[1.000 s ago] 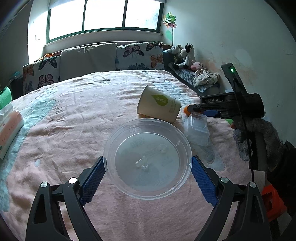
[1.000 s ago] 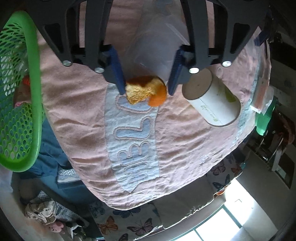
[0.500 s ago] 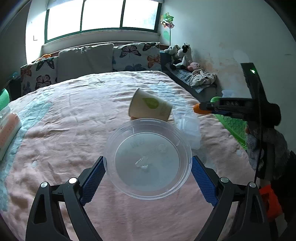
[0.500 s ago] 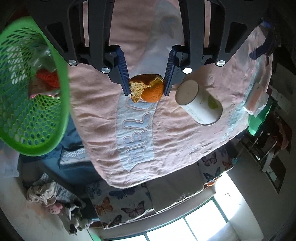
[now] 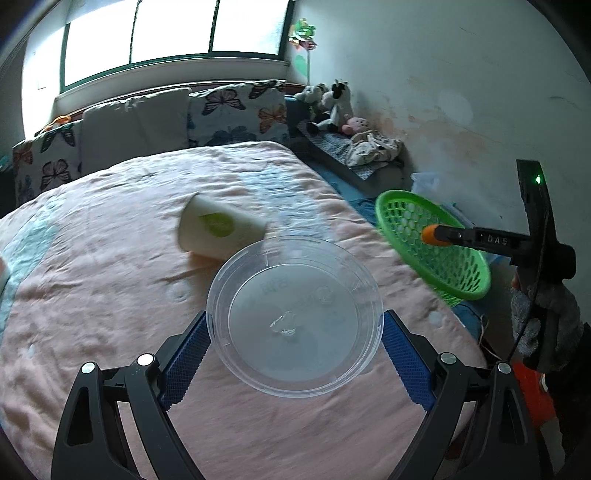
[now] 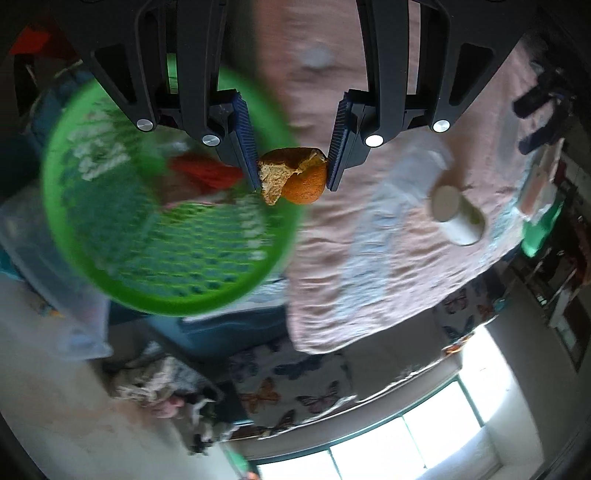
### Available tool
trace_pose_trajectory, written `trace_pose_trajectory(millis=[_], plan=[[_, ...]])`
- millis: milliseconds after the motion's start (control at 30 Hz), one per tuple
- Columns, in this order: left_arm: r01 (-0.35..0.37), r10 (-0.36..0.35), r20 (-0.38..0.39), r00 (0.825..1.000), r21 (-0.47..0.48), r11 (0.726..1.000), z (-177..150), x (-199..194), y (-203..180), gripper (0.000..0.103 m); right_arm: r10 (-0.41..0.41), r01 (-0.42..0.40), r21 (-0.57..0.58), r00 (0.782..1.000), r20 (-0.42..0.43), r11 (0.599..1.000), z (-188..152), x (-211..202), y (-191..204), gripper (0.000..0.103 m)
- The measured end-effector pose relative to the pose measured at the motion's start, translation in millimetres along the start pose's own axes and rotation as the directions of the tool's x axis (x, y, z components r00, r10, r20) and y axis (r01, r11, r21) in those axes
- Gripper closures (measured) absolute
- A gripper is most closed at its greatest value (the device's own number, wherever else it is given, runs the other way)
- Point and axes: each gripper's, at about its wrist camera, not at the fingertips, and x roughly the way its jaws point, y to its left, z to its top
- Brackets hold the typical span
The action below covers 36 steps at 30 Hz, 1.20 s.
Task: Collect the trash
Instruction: 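Drop the orange peel into the basket with the right gripper while the left carries the clear lid, then lower the clear round lid into the green basket with the left gripper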
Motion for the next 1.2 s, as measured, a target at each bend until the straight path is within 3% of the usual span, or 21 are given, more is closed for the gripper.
trace_pose_trajectory(millis=[367, 467, 600, 1200], plan=[[0.049, -0.048, -0.020, 0.999, 0.044, 0.998, 29.2, 23.1, -48.9, 0.015, -0.151, 0.151, 0.038, 0.988, -0.013, 0.988, -8.4, -5.1, -76.4, 0.063], [0.054, -0.053, -0.022, 0.998, 0.063, 0.997, 38.6, 29.0, -60.7, 0.015, -0.154, 0.155, 0.057, 0.988, -0.015, 0.986, -10.3, -3.4, -89.0, 0.061], [0.070, -0.068, -0.031, 0.997, 0.074, 0.995, 47.6, 37.0, -74.5, 0.015, -0.163, 0.163, 0.069, 0.987, -0.006, 0.984, -11.0, -3.5, -98.1, 0.049], [0.154, -0.138, -0.102, 0.985, 0.164, 0.974, 70.0, 92.0, -149.9, 0.015, -0.135, 0.128, 0.081, 0.987, 0.090, 0.989, -20.4, -54.7, -110.9, 0.040]])
